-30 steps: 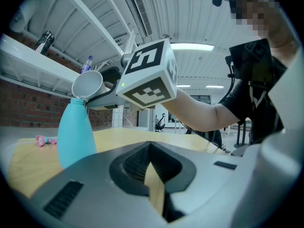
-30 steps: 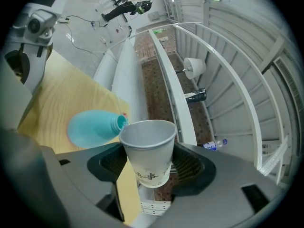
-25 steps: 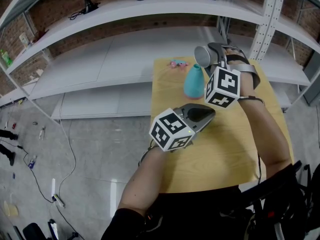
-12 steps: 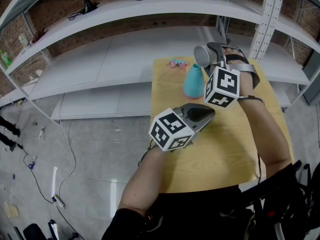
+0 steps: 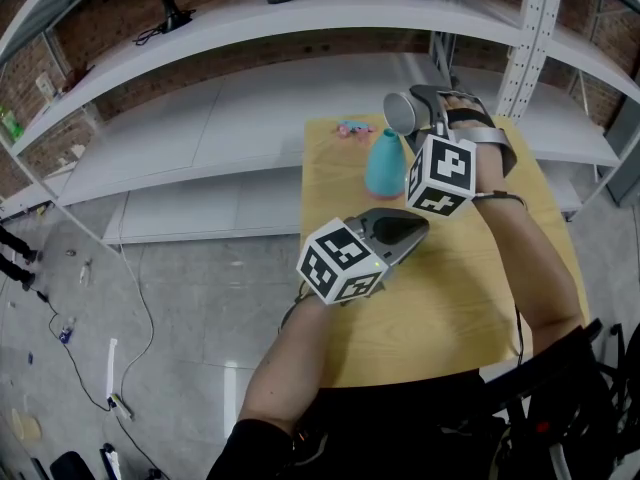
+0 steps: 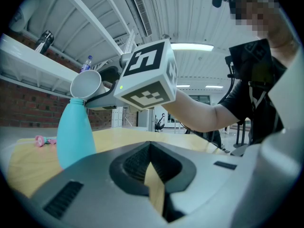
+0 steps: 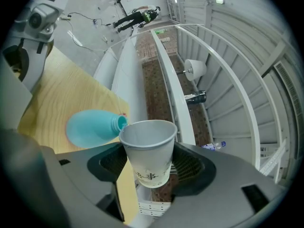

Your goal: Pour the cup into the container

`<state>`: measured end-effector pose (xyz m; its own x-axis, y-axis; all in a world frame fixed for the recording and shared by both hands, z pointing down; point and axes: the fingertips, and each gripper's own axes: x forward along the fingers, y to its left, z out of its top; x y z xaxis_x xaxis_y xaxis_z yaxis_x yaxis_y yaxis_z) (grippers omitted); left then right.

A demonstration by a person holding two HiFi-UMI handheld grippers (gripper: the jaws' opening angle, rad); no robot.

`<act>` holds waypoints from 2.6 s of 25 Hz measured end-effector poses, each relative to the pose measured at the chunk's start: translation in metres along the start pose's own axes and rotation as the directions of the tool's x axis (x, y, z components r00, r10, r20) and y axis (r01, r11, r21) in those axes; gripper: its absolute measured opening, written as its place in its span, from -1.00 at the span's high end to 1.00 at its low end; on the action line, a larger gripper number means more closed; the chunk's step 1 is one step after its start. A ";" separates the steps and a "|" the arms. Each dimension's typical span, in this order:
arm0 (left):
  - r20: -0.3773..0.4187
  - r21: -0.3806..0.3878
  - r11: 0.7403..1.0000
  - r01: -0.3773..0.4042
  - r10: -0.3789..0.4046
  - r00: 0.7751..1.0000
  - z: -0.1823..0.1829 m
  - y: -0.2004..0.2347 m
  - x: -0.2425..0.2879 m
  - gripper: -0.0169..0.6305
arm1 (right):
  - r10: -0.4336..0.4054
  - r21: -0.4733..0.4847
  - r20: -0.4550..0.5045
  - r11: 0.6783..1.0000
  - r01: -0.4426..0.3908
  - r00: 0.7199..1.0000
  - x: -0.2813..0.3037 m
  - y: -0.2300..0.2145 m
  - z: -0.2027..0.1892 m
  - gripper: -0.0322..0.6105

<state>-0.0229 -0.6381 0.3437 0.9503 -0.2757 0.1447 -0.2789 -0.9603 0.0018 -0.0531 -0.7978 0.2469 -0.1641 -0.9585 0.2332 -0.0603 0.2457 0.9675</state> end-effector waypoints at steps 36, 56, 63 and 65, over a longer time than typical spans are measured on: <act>-0.001 -0.003 1.000 -0.005 0.005 1.000 0.004 0.001 -0.006 0.97 | 0.181 0.876 0.270 0.362 -0.319 0.946 -0.021 0.038 -0.139 -0.05; -0.002 -0.002 1.000 -0.009 0.009 1.000 0.004 0.002 -0.006 0.97 | 0.204 0.956 0.245 0.110 -0.271 0.948 -0.016 0.093 -0.216 -0.05; -0.003 -0.003 1.000 -0.013 0.013 1.000 0.004 0.002 -0.004 0.97 | 0.177 0.958 0.234 0.125 -0.258 0.956 -0.024 0.091 -0.219 -0.15; -0.003 -0.005 1.000 -0.017 0.017 1.000 0.004 0.003 -0.004 0.97 | 0.165 0.955 0.242 0.131 -0.265 0.956 -0.031 0.087 -0.216 -0.15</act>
<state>-0.0274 -0.6398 0.3392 0.9451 -0.2914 0.1478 -0.2953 -0.9554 0.0045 0.1592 -0.7775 0.3453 -0.4052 -0.8408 0.3588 -0.9052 0.4241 -0.0284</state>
